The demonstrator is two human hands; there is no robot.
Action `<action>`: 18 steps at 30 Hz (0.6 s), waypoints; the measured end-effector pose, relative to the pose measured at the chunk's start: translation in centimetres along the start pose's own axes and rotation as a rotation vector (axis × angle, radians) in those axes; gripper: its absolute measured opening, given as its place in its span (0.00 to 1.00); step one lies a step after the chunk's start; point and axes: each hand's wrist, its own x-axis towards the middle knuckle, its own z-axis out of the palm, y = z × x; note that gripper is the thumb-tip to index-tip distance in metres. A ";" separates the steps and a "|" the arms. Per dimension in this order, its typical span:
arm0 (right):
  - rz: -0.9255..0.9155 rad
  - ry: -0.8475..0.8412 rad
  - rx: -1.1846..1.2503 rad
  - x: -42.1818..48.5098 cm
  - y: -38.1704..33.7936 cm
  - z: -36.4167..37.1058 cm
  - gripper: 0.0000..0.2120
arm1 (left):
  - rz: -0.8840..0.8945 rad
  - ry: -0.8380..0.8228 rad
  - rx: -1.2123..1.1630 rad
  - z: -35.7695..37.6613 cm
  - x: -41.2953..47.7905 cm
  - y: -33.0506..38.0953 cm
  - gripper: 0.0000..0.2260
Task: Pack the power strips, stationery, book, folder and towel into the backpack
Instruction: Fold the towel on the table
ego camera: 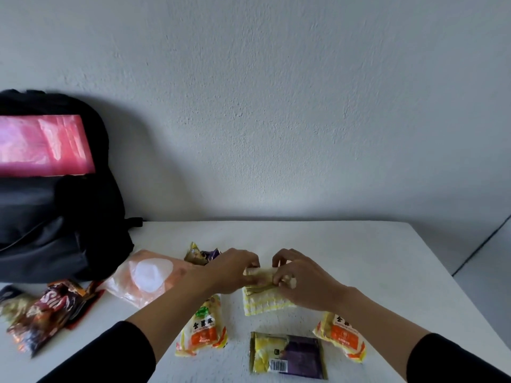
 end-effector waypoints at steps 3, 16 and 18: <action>0.032 0.039 0.219 -0.2 -0.2 -0.4 0.10 | 0.057 0.121 -0.064 1.2 -1.0 0.0 0.16; -0.102 -0.080 -0.214 -3.4 -1.9 0.4 0.15 | 0.388 0.172 -0.100 2.8 -4.8 0.1 0.10; -0.068 -0.111 -0.184 -3.7 -2.3 -0.3 0.10 | 0.323 0.084 -0.104 1.7 -4.7 0.3 0.12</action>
